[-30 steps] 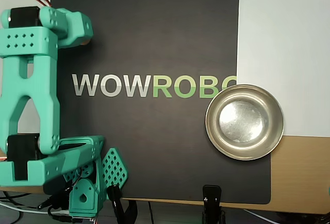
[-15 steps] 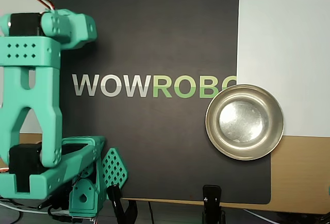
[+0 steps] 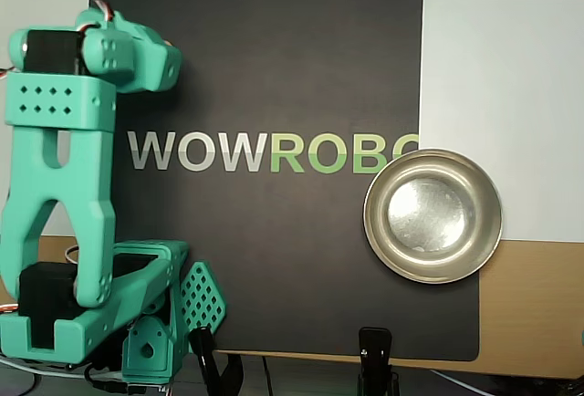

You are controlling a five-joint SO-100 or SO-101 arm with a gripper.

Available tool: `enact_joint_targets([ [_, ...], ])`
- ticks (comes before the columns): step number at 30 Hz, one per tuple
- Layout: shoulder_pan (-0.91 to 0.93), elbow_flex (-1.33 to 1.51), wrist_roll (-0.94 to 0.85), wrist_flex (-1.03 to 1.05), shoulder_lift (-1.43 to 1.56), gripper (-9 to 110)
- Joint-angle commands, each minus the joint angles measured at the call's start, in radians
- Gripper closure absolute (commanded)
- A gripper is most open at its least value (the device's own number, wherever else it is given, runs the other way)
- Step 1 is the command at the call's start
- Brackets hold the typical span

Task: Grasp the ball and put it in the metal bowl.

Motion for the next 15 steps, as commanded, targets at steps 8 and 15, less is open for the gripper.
enact_joint_targets([
  [8,0.005,-0.043,0.403,0.0,0.046,77],
  [15,0.012,-0.043,0.675,-0.003,0.046,77],
])
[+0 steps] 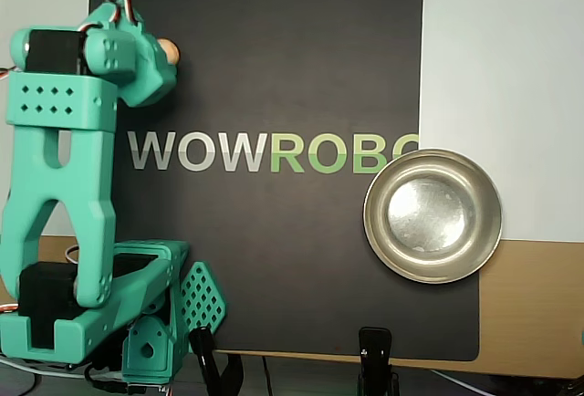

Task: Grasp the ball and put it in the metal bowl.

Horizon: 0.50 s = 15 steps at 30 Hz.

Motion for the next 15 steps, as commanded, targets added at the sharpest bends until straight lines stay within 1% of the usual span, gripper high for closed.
enact_joint_targets([
  [1,0.021,-0.043,0.107,-0.003,0.046,77],
  [4,0.029,-0.043,0.227,-0.008,0.046,77],
  [7,0.028,-0.038,0.302,0.011,0.044,77],
  [15,0.057,0.028,0.31,0.058,0.037,76],
])
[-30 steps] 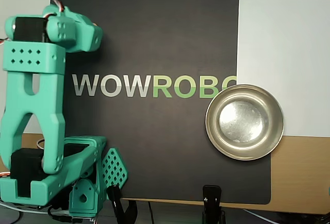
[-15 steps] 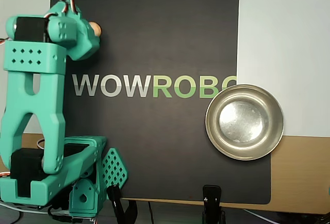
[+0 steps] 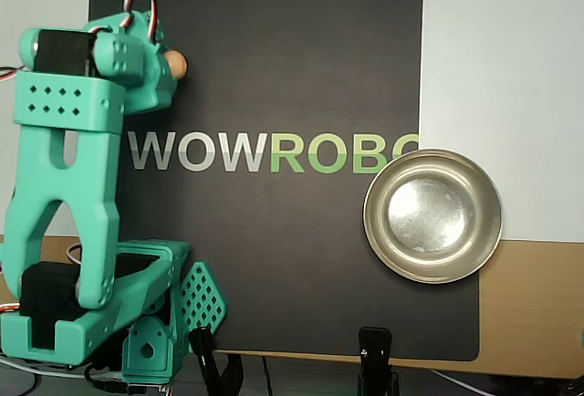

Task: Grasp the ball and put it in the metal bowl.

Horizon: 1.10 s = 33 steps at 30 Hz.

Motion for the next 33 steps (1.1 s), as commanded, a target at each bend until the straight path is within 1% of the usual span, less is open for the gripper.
enact_joint_targets([
  [1,0.028,0.02,0.005,0.003,0.037,76],
  [7,0.048,0.061,0.005,0.005,0.038,77],
  [15,0.143,0.052,0.012,-0.008,0.046,77],
  [33,0.506,-0.078,0.015,0.0,0.043,77],
])
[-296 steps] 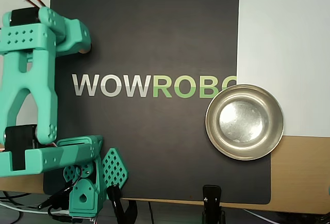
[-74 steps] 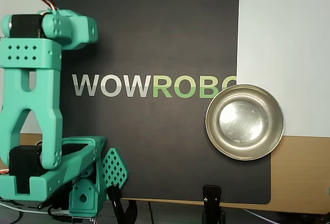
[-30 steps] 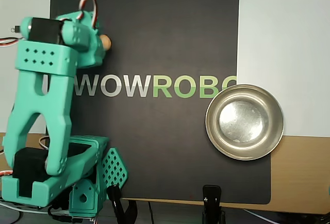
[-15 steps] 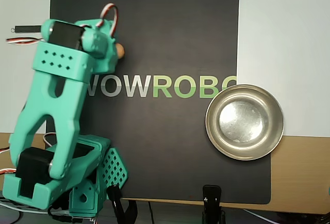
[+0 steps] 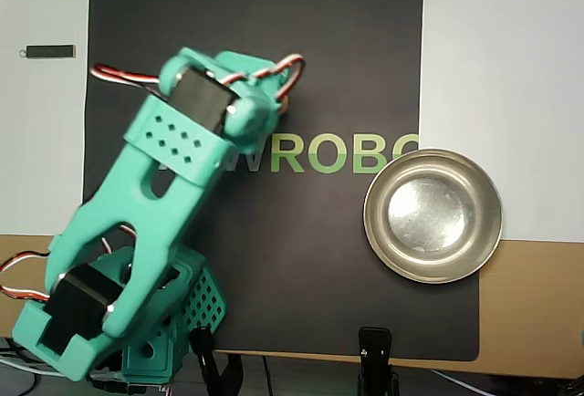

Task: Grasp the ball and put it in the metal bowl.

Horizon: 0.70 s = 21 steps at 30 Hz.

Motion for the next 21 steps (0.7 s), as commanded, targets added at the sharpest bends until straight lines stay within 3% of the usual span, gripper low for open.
enact_joint_targets([
  [1,0.048,-0.06,0.008,0.002,0.043,77],
  [21,0.321,-0.061,0.002,-0.008,0.035,76],
])
